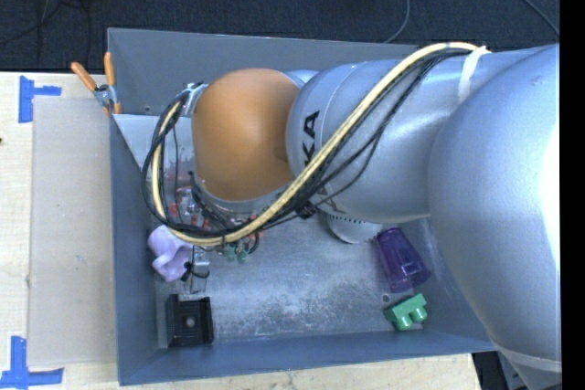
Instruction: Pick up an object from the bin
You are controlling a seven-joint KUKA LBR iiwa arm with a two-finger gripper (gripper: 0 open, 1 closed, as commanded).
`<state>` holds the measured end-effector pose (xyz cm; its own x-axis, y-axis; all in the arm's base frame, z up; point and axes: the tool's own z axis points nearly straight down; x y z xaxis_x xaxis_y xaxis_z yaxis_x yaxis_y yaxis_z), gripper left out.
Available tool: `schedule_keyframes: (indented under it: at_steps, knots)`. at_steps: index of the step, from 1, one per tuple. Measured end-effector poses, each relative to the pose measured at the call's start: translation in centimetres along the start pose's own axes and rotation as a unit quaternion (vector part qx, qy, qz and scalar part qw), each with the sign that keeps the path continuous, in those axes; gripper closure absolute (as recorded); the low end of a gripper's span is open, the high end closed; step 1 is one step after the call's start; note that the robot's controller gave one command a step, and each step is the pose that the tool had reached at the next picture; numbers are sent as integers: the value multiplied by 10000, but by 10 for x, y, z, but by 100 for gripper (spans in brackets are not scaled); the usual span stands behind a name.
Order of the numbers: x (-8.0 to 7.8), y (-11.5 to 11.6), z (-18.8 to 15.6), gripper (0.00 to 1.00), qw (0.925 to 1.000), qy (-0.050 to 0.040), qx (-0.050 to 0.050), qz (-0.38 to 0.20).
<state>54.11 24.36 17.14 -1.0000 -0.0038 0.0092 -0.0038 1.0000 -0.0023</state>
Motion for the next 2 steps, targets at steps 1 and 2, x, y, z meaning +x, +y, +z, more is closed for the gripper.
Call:
schedule_keyframes:
  at_steps: [1, 2]
  knots:
    - [-2, -2, -5, 0, 10000, -34, -8, 28]
    - [-22, -4, 70, 0, 9993, -25, -9, 363]
